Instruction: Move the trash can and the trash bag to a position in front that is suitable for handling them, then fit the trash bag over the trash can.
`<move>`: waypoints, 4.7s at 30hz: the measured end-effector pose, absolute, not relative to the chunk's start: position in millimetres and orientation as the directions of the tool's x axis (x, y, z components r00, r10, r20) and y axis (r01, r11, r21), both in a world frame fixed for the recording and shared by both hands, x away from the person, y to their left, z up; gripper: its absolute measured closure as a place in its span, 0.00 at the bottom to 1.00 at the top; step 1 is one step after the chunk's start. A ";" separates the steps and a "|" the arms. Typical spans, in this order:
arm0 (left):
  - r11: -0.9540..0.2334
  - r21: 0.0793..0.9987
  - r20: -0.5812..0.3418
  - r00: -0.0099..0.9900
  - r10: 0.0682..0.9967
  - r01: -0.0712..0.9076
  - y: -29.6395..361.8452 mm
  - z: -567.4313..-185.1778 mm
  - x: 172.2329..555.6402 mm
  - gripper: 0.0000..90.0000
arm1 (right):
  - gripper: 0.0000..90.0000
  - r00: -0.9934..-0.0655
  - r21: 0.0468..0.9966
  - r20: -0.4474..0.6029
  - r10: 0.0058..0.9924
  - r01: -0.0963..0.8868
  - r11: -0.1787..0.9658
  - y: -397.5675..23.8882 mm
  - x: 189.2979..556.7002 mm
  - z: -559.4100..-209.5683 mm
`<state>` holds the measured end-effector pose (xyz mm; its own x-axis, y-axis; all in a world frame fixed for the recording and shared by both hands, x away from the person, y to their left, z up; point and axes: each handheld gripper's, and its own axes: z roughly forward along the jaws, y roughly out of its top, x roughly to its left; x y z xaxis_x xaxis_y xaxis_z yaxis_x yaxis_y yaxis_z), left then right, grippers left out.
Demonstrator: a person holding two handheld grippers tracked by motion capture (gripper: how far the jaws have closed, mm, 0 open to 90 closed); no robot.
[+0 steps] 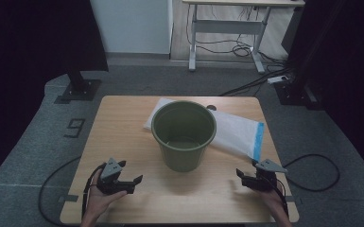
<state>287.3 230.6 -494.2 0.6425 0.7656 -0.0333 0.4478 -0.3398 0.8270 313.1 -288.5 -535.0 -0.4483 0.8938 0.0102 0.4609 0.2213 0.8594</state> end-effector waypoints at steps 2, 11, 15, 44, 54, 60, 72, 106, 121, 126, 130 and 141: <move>-0.338 0.827 -0.034 0.640 0.768 0.450 231.5 -494.5 287.5 0.12 | 0.21 -0.449 0.858 -0.022 0.893 0.450 0.247 -284.0 318.5 -530.9; -0.374 0.785 -0.022 0.626 0.780 0.494 231.9 -509.8 289.3 0.12 | 0.16 -0.474 0.834 -0.040 0.879 0.469 0.291 -270.8 370.3 -518.4; -0.357 0.789 -0.040 0.622 0.782 0.499 234.0 -510.7 291.4 0.12 | 0.17 -0.484 0.826 -0.042 0.874 0.475 0.302 -261.4 388.7 -519.2; -0.284 0.799 -0.114 0.597 0.794 0.530 251.8 -519.5 297.4 0.13 | 0.90 -0.581 0.725 -0.044 0.813 0.541 0.427 -218.8 448.1 -544.4; -0.263 0.803 -0.121 0.577 0.808 0.535 259.8 -518.1 297.9 0.15 | 0.98 -0.535 0.737 -0.020 0.844 0.563 0.374 -245.6 411.1 -540.0; -0.231 0.821 -0.141 0.579 0.803 0.521 258.8 -513.0 300.6 0.15 | 0.98 -0.498 0.754 -0.038 0.866 0.555 0.352 -276.1 365.4 -540.7; -0.264 0.814 -0.123 0.597 0.793 0.518 249.0 -513.7 302.1 0.15 | 0.87 -0.476 0.764 -0.018 0.879 0.561 0.319 -299.6 323.8 -538.7; -0.204 0.815 -0.177 0.568 0.804 0.543 260.6 -513.1 295.8 0.16 | 0.91 -0.582 0.748 -0.019 0.813 0.531 0.398 -190.5 435.0 -544.1; -0.180 0.815 -0.206 0.565 0.799 0.551 262.8 -512.3 295.4 0.16 | 0.80 -0.613 0.756 -0.025 0.790 0.505 0.416 -214.5 396.2 -535.3; -0.180 0.815 -0.207 0.567 0.797 0.551 262.5 -512.2 294.9 0.16 | 0.52 -0.619 0.778 -0.064 0.783 0.461 0.428 -198.9 409.6 -527.9; -0.180 0.816 -0.206 0.567 0.797 0.549 263.0 -512.2 295.1 0.16 | 0.49 -0.623 0.766 -0.062 0.779 0.470 0.438 -184.5 426.6 -533.7; -0.177 0.817 -0.203 0.561 0.802 0.549 266.3 -513.2 294.7 0.16 | 0.63 -0.578 0.760 -0.021 0.816 0.522 0.389 -182.7 441.4 -549.6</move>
